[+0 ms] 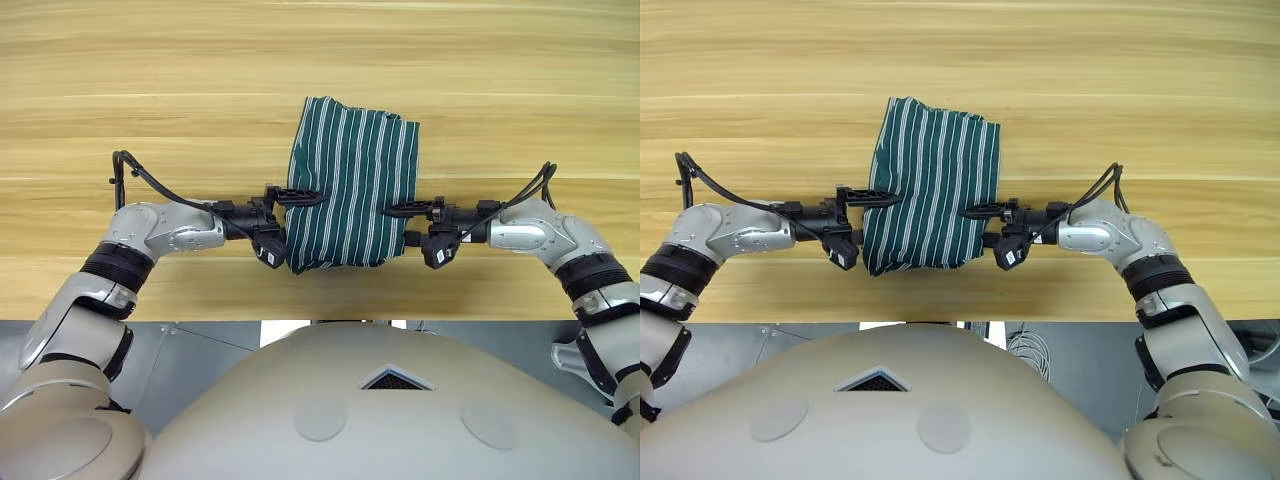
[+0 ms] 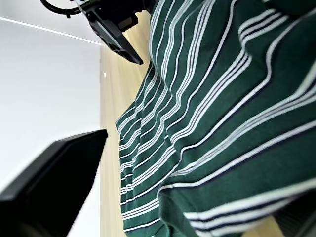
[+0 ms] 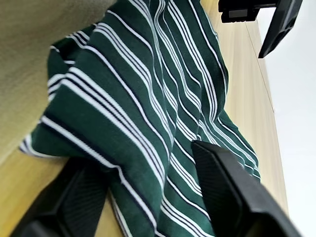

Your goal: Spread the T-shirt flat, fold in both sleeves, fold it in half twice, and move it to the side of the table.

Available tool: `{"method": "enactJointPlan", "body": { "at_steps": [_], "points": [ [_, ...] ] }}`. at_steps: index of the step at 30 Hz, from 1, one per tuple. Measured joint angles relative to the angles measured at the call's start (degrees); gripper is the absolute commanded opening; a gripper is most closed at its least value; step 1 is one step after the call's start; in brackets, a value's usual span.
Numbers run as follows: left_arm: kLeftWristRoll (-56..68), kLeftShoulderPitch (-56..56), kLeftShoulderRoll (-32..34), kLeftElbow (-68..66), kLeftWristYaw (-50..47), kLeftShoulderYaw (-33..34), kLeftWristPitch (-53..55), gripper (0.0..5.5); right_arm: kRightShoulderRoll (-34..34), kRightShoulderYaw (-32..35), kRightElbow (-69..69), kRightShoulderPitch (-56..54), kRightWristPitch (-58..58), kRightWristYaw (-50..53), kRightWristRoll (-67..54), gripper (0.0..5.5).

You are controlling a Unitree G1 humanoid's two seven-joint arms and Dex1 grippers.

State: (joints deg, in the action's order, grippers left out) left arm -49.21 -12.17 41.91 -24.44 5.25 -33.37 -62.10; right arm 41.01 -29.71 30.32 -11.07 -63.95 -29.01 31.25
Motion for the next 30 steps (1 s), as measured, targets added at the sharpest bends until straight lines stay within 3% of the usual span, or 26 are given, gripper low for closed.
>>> {"method": "enactJointPlan", "body": {
  "at_steps": [12, 15, 20, 25, 30],
  "points": [
    [1.18, -0.90, 1.11, -3.35, 0.15, -4.33, -1.33, 1.76, -0.01, -1.37, 3.01, -0.01, -1.94, 0.66, -0.08, 0.18],
    [1.50, -0.91, 1.18, -3.72, 0.92, -5.03, -0.95, 1.10, -0.23, -1.73, 4.04, -0.22, -2.32, 0.69, -0.65, 0.15],
    [5.95, -0.96, 2.85, -3.53, 6.67, -5.35, -1.01, 0.57, -1.28, -2.95, 5.23, -0.74, -2.44, -2.61, -6.02, 0.15],
    [21.29, 2.56, 6.42, -2.23, 17.38, -7.04, -1.06, 0.02, -1.66, -4.82, 4.64, -1.52, -0.87, -10.60, -20.71, 0.15],
    [55.98, 11.34, 11.11, 12.34, 36.17, -11.37, 12.18, 0.00, -1.12, -6.23, -3.76, 0.12, 11.39, -27.85, -47.32, 0.15]
  ]
}}
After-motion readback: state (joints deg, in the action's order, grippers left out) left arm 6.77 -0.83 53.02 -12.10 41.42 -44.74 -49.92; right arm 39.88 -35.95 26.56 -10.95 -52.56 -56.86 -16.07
